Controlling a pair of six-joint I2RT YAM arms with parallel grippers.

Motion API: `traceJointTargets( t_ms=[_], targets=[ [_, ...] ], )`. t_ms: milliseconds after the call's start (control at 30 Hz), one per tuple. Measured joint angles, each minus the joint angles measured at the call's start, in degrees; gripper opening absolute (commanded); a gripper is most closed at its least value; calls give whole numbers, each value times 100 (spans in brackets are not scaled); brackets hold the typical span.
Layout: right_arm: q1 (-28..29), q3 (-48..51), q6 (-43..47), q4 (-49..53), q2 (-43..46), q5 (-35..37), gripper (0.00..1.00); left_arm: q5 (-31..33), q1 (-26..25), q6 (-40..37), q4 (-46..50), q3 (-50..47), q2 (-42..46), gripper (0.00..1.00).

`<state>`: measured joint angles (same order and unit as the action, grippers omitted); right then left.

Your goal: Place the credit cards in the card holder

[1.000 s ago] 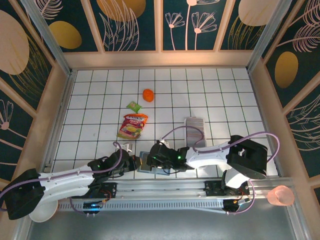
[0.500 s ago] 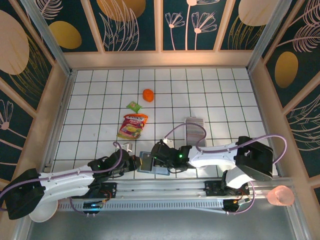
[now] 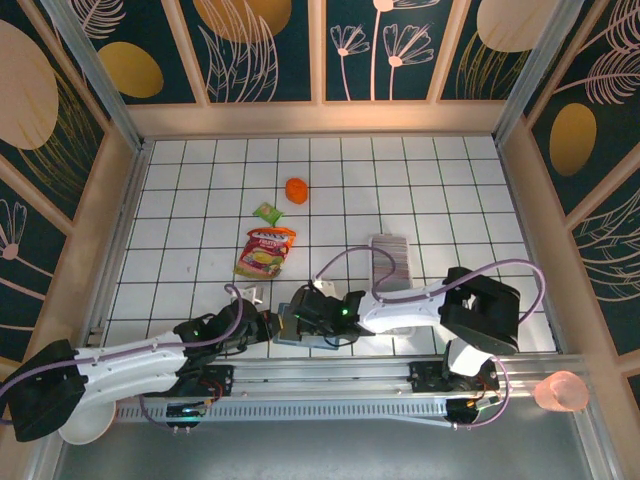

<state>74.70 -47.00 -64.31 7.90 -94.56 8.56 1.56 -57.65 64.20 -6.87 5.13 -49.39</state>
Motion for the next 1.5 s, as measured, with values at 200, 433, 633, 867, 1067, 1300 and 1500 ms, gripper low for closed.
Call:
traceJointTargets(
  t_ms=[200, 433, 633, 867, 1067, 1300, 1500],
  targets=[
    [0, -190, 136, 225, -94, 63, 0, 44, 0, 39, 50, -11, 72, 4],
    [15, -177, 138, 658, 501, 269, 14, 46, 0, 57, 127, -9, 289, 13],
    [66, 26, -4, 846, 848, 302, 32, 87, 0, 61, 271, 0, 514, 32],
    [181, 92, -87, 957, 651, 271, 41, 195, 0, 74, 549, 13, 625, 35],
    [181, 92, -125, 1075, 474, 251, 43, 186, 0, 72, 566, 13, 597, 34],
    [221, 48, -221, 1165, 466, 358, 52, 129, 0, 52, 505, 22, 400, 33],
    [293, -111, -208, 1397, 468, 531, 49, 129, 0, 52, 494, 57, 345, 34]
  ],
)
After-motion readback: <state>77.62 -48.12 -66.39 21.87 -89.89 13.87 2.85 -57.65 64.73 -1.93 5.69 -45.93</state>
